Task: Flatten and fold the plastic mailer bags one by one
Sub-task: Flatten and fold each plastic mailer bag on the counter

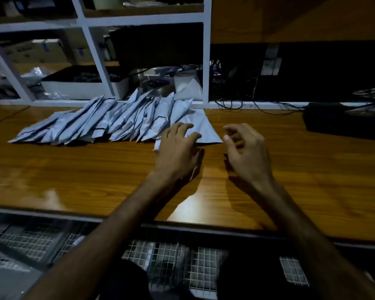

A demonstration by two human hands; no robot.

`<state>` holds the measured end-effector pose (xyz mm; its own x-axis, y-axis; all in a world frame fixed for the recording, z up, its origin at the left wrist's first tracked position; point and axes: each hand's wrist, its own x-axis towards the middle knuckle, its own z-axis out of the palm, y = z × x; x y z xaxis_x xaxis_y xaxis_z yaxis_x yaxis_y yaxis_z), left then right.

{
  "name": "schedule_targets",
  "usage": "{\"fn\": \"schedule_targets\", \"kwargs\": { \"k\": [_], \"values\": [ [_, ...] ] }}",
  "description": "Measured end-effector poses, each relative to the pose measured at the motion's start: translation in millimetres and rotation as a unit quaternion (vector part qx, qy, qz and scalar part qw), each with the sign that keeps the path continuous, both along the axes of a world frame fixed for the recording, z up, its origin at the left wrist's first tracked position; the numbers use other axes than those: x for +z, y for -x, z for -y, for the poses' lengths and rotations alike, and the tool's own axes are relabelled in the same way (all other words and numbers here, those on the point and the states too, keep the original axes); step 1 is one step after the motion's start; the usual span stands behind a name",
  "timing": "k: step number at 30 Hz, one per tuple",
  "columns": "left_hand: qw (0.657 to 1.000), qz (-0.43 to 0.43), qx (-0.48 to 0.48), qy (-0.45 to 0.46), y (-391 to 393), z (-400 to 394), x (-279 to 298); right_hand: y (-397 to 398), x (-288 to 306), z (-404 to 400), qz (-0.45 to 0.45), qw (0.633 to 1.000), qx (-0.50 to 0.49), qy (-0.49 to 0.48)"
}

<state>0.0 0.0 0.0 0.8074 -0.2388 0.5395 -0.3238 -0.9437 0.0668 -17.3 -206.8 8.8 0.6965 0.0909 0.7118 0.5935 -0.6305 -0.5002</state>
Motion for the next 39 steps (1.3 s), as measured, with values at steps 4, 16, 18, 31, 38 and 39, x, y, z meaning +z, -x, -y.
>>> {"fn": "schedule_targets", "kwargs": {
  "k": [4, 16, 18, 31, 38, 39],
  "values": [
    [0.994, -0.004, 0.018, -0.108, -29.8, 17.5, -3.3, -16.0, -5.8, 11.9, -0.026, 0.999, -0.021, 0.013],
    [0.995, 0.089, 0.018, 0.038, -37.1, 31.9, -18.6, -41.8, -20.3, 30.8, -0.065, 0.997, 0.014, 0.044],
    [0.988, 0.094, 0.001, 0.126, -19.9, 31.1, -19.8, -42.6, -20.5, 33.0, -0.085, 0.995, 0.020, 0.057],
    [0.877, 0.059, -0.034, 0.476, 53.9, 15.7, -20.6, -5.7, -20.2, 40.3, -0.048, 0.991, 0.007, 0.123],
    [0.806, -0.065, -0.011, 0.588, 64.0, 3.4, -26.1, 16.0, -29.1, 43.8, -0.020, 0.989, 0.028, 0.145],
    [0.810, -0.069, -0.011, 0.582, 64.0, 2.7, -27.5, 16.9, -30.6, 44.1, -0.016, 0.989, 0.031, 0.147]
  ]
}}
